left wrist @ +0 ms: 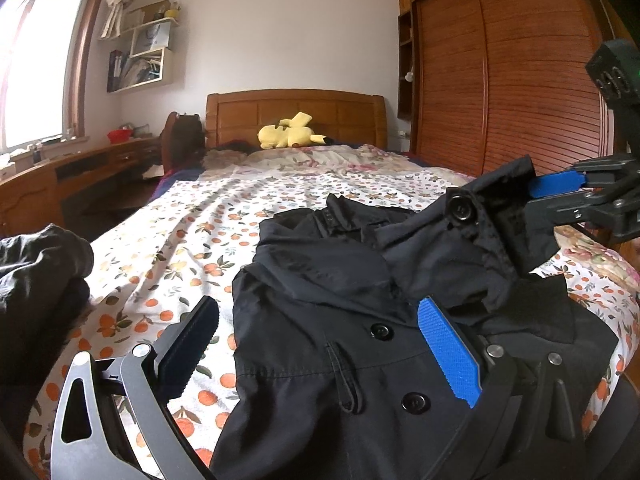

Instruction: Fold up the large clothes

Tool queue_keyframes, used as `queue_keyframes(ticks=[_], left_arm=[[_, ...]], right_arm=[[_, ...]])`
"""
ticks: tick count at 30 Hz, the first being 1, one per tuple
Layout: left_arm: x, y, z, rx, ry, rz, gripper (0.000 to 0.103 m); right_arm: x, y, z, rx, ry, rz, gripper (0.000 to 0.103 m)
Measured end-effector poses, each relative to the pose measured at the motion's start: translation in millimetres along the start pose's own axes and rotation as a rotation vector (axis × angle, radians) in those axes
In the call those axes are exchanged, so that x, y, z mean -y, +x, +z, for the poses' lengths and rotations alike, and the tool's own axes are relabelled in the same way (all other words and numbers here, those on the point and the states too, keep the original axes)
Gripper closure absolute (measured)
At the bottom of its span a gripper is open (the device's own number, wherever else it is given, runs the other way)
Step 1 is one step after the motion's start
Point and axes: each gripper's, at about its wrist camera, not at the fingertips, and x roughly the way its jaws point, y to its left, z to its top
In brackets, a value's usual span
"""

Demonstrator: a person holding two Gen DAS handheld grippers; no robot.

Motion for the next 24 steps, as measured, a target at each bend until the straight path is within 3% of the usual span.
queue_keyframes(ticks=[8, 13, 24], left_arm=[[1, -8, 2, 0.01, 0.003, 0.003, 0.003], [6, -15, 2, 0.013, 0.004, -0.025, 0.003], [75, 9, -10, -0.067, 0.084, -0.177, 0.003]], right_arm=[[-4, -32, 0, 0.043, -0.009, -0.009, 0.039], [7, -29, -10, 0.036, 0.01, -0.053, 0.039], [65, -31, -56, 0.001, 0.157, -0.14, 0.039]])
